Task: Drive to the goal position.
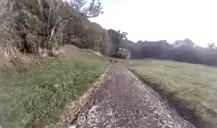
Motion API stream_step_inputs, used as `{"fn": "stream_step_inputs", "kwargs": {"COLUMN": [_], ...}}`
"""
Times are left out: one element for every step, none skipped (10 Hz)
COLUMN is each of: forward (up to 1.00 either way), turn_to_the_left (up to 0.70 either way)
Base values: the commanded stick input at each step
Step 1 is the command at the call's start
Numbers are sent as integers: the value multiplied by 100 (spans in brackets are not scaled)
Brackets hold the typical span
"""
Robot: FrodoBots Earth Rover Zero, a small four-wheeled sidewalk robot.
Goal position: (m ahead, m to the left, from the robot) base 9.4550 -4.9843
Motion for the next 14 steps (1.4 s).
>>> {"fn": "stream_step_inputs", "kwargs": {"forward": [70, 70, 70, 70, 70, 70, 70, 70, 70, 70, 70, 70, 70, 70], "turn_to_the_left": [0, 0, 0, 0, 0, -29, -33, -34, -34, -34, -18, -3, -1, 0]}}
